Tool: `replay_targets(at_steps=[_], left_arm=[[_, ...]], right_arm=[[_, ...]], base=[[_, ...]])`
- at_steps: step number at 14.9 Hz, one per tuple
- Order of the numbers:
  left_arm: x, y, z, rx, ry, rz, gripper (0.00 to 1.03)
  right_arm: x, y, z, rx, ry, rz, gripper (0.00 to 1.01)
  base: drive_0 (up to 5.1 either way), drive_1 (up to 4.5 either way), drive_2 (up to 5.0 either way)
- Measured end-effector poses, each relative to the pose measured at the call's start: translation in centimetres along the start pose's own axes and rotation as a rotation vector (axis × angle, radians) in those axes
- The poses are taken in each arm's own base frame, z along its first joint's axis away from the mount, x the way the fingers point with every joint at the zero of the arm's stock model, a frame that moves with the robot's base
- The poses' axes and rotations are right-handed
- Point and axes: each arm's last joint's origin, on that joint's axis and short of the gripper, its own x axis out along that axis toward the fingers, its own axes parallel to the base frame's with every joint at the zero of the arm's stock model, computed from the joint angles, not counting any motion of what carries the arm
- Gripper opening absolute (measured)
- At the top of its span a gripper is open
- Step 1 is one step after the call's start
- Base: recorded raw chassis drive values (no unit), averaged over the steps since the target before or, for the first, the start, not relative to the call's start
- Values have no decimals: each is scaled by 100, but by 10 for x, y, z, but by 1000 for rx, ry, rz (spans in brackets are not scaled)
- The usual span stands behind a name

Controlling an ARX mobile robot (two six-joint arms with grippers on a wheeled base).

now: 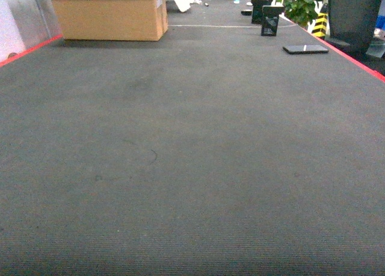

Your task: Sort blue parts and orange caps into right shelf containers

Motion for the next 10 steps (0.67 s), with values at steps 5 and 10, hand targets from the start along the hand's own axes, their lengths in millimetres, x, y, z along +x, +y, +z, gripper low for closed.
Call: replay_targets(at_steps=[5, 10], left_arm=[[0, 0, -4, 0, 24, 0, 42], [0, 0, -4, 0, 24, 1, 42]], right_arm=[[0, 0, 0, 0, 0, 0, 44], [0, 0, 0, 0, 0, 0, 44]], base=[[0, 0, 0], [-78, -78, -78]])
